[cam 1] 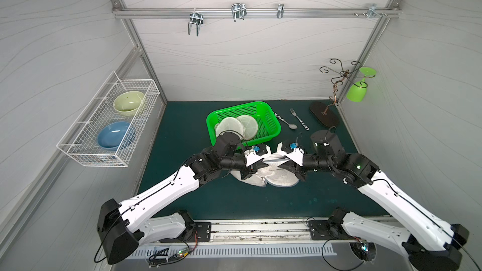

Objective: Turn the laundry bag inside out
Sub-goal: Turn over the laundry bag.

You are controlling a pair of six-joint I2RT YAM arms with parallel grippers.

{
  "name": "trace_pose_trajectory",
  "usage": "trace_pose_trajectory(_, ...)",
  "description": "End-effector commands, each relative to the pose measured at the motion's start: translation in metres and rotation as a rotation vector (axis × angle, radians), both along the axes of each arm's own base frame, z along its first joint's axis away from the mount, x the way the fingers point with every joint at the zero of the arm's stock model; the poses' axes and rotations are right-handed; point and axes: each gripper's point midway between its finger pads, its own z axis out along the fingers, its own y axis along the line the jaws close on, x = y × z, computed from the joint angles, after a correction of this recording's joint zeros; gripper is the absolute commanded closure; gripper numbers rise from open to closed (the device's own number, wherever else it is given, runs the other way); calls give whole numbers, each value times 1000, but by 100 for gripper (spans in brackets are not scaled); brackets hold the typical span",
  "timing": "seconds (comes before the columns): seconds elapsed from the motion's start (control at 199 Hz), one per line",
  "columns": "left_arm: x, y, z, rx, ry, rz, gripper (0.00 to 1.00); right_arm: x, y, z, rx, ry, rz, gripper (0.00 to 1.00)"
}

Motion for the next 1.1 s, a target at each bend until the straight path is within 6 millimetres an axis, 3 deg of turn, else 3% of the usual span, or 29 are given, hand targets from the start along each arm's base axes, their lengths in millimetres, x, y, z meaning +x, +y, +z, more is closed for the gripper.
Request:
trace_pose_trajectory(0.0, 10, 3, 8, -23, 31, 57, 100, 6, -6, 12, 37, 23, -86, 54)
trace_pose_trajectory(0.116, 22, 9, 12, -62, 110, 111, 100, 6, -23, 10, 72, 68, -152, 45)
trace_pose_trajectory(0.307, 28, 13, 16, -91, 143, 128, 100, -2, -30, 5, 145, 64, -163, 48)
trace_pose_trajectory(0.584, 25, 12, 13, -76, 178, 107, 100, 20, -29, 10, 165, 0, -241, 73)
trace_pose_trajectory(0.655, 23, 11, 11, -73, 186, 101, 100, 23, -25, 11, 170, -2, -234, 85)
trace_pose_trajectory(0.685, 23, 11, 11, -70, 188, 98, 100, 25, -24, 12, 173, -2, -235, 95)
trace_pose_trajectory(0.7, 22, 11, 10, -69, 190, 93, 100, 26, -23, 12, 175, -2, -238, 100)
trace_pose_trajectory(0.902, 0, 13, -1, -1, 217, -26, 100, 47, -17, 27, 208, 14, -313, 100)
trace_pose_trajectory(1.098, -38, 13, -3, 42, 209, -229, 100, 79, -17, 6, 6, 103, -436, 100)
